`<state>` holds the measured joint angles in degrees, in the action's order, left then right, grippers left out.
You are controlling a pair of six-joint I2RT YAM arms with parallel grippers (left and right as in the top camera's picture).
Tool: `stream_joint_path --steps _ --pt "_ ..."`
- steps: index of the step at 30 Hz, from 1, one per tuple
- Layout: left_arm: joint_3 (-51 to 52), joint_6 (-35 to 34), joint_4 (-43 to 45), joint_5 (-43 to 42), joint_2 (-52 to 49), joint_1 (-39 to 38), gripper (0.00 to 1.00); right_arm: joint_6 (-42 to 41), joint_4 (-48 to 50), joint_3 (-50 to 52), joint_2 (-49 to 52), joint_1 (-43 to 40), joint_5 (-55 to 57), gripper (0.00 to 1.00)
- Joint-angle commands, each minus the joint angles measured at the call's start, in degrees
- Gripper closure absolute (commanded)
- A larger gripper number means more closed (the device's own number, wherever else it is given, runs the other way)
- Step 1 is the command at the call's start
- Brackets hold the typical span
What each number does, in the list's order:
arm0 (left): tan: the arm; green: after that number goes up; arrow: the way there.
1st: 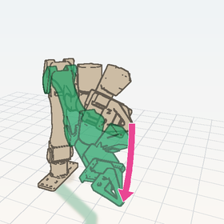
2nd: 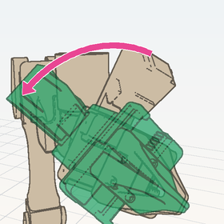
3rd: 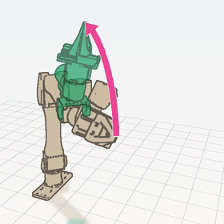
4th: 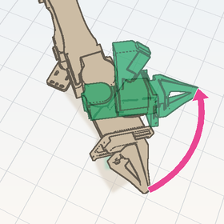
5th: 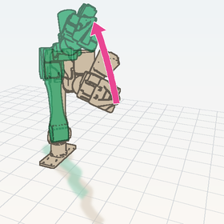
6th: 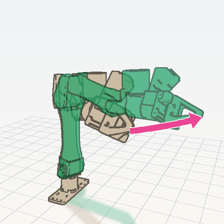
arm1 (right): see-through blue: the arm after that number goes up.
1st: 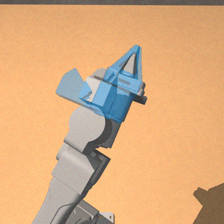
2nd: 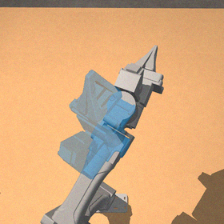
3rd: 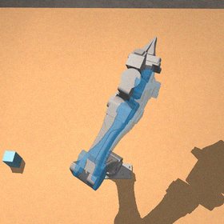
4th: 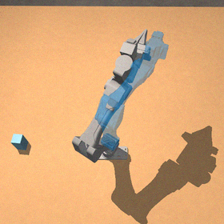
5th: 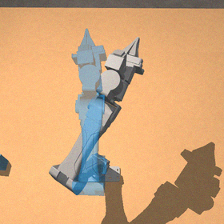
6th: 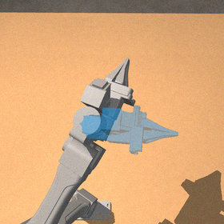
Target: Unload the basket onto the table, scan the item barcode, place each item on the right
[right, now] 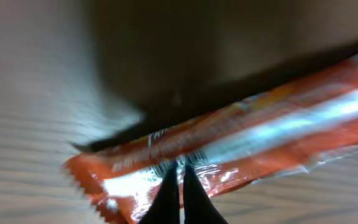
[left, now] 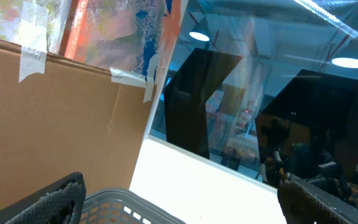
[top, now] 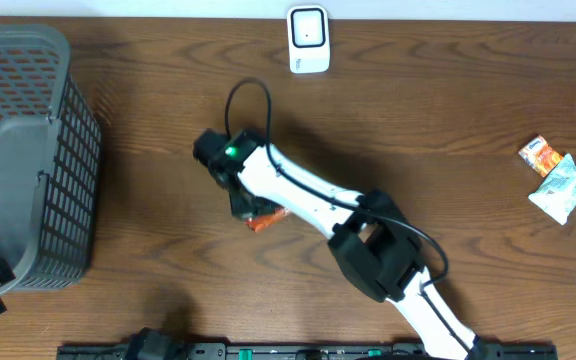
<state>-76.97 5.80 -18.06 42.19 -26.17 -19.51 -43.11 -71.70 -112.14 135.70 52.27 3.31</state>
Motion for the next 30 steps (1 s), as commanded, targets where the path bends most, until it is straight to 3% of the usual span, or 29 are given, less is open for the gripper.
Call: stream_joint_path --steps 1,7,16,20,23,25,27,30 --pt "0.15 -0.48 0.09 0.50 0.39 0.09 0.02 0.52 0.98 2.84 0.39 1.53 -4.87 0.99" --pt "0.15 -0.48 0.09 0.50 0.39 0.09 0.02 3.23 0.96 1.73 -0.13 1.90 -4.31 0.99" --pt "0.15 -0.48 0.09 0.52 0.39 0.09 0.02 4.22 -8.92 -9.60 -2.10 -1.22 -4.09 0.99" --pt "0.15 -0.48 0.09 0.52 0.39 0.09 0.02 7.58 -10.23 -9.66 -2.21 -3.30 -7.69 0.68" --pt "0.15 -0.48 0.09 0.52 0.39 0.09 0.02 20.52 -10.45 -9.60 -2.21 -5.62 -10.54 0.60" --pt "0.15 -0.48 0.09 0.50 0.39 0.09 0.02 24.90 -11.30 -9.60 -2.21 -7.43 -12.55 0.43" --pt "0.15 -0.48 0.09 0.52 0.39 0.09 0.02 24.00 -12.15 -9.60 -2.21 -9.51 -15.10 0.27" --pt "0.15 -0.48 0.09 0.52 0.39 0.09 0.02 18.53 -12.07 -9.60 -2.21 -12.98 -19.08 0.23"
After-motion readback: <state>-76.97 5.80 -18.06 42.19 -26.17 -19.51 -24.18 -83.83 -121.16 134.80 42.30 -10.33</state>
